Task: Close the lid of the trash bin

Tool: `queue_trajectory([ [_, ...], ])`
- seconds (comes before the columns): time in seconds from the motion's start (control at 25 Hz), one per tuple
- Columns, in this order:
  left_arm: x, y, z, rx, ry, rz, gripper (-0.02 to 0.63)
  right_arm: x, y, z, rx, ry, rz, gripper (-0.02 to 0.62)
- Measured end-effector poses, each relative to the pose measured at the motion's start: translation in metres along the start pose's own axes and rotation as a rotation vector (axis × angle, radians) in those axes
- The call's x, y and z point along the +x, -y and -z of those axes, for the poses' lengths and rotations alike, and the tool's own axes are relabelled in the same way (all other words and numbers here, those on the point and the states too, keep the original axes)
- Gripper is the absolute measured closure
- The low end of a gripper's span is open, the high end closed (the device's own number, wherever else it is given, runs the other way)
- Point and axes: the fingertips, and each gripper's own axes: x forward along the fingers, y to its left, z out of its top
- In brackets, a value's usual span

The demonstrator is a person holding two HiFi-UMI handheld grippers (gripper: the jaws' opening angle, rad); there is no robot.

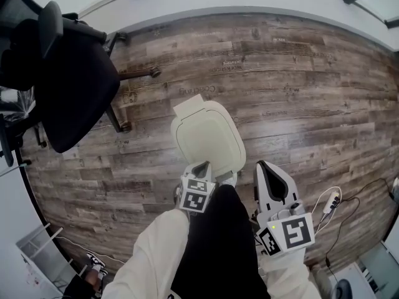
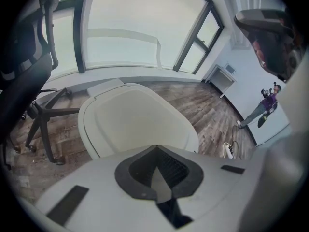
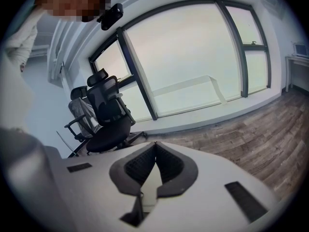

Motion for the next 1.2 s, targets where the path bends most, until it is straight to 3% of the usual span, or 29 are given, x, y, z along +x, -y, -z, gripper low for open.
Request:
queue_trajectory([
  [0.2,0.004,0.001,0.004,0.038,-0.063,-0.042,0.597,-0.001,0.001,0.003,0.003,-0.001,0.002,0.571],
  [0.32,0.005,0.0,0.005,-0.001,-0.057,-0.042,0.597,-0.004,0.002,0.006,0.002,-0.005,0.0,0.571],
  [0.64,-0.001,-0.002,0.005,-0.01,-0.028,-0.033,0.598,-0.011,0.002,0.008,-0.006,-0.004,-0.005,0.571],
  [0.92,-0.059,-0.01,-0.035,-0.013,0.123,-0.074,0.598,-0.027,-0.008,-0.007,-0.038,-0.017,0.009,0.571],
  [1.2,-0.201,-0.006,-0.153,0.033,0.346,-0.103,0.598,-0.06,-0.032,-0.102,-0.051,0.036,0.024,0.571],
])
